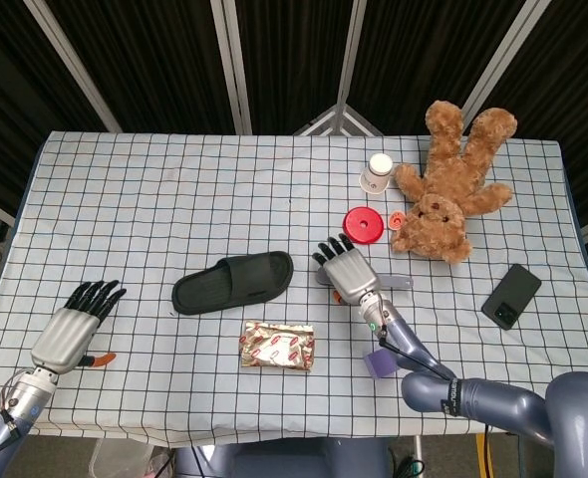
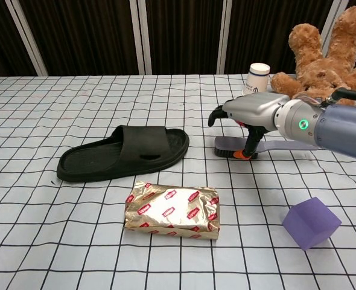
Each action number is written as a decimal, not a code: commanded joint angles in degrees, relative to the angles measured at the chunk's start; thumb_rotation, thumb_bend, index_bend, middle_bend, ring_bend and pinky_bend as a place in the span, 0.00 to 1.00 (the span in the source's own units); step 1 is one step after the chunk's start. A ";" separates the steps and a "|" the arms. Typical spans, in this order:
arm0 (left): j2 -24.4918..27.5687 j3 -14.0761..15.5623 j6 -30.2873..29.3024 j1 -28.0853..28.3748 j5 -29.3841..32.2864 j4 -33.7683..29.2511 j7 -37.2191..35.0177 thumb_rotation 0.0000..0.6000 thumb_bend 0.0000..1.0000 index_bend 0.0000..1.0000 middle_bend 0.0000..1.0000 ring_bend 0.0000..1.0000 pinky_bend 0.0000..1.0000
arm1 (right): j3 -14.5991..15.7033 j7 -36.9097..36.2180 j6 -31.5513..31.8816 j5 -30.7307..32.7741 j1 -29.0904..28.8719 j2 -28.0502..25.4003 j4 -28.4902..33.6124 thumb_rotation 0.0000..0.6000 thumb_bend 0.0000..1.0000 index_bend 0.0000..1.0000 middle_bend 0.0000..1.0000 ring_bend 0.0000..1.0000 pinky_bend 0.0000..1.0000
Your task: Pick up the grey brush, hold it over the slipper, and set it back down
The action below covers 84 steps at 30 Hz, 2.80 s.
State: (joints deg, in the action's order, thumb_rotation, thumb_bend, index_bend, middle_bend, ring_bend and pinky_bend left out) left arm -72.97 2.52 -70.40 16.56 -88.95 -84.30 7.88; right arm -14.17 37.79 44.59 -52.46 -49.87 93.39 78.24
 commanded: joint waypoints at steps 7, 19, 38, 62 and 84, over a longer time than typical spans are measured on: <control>-0.51 -0.17 1.13 0.35 1.05 0.33 0.70 0.89 0.07 0.00 0.00 0.00 0.03 | 1.19 -1.71 -1.10 1.67 -1.19 0.75 -3.14 1.00 0.36 0.29 0.14 0.08 0.06; -0.80 -0.29 1.47 0.55 1.64 0.45 1.15 0.89 0.07 0.00 0.00 0.00 0.03 | 2.14 -4.34 -0.92 0.95 -2.01 1.05 -5.35 1.00 0.36 0.33 0.16 0.09 0.06; -0.90 -0.03 1.43 0.63 1.63 0.30 1.55 0.89 0.07 0.00 0.00 0.00 0.03 | 3.84 -6.69 -0.27 0.71 -2.25 1.03 -6.38 1.00 0.36 0.50 0.27 0.16 0.13; -1.33 0.93 2.15 1.03 0.71 0.15 2.17 0.89 0.14 0.00 0.00 0.00 0.03 | 4.55 -17.55 1.34 -8.43 -0.41 1.25 -8.38 1.00 0.42 0.81 0.62 0.51 0.56; -0.26 -2.09 9.76 10.46 -2.96 -3.40 -4.05 0.86 0.48 0.00 0.00 0.00 0.03 | 1.19 -15.22 2.40 -8.66 -2.86 -2.54 -0.49 1.00 0.45 0.82 0.63 0.52 0.57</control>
State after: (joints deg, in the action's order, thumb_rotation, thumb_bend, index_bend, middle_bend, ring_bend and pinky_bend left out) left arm -73.48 0.95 -62.23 25.68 -92.08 -87.07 4.30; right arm -12.60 22.22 47.31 -61.62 -52.32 90.85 77.42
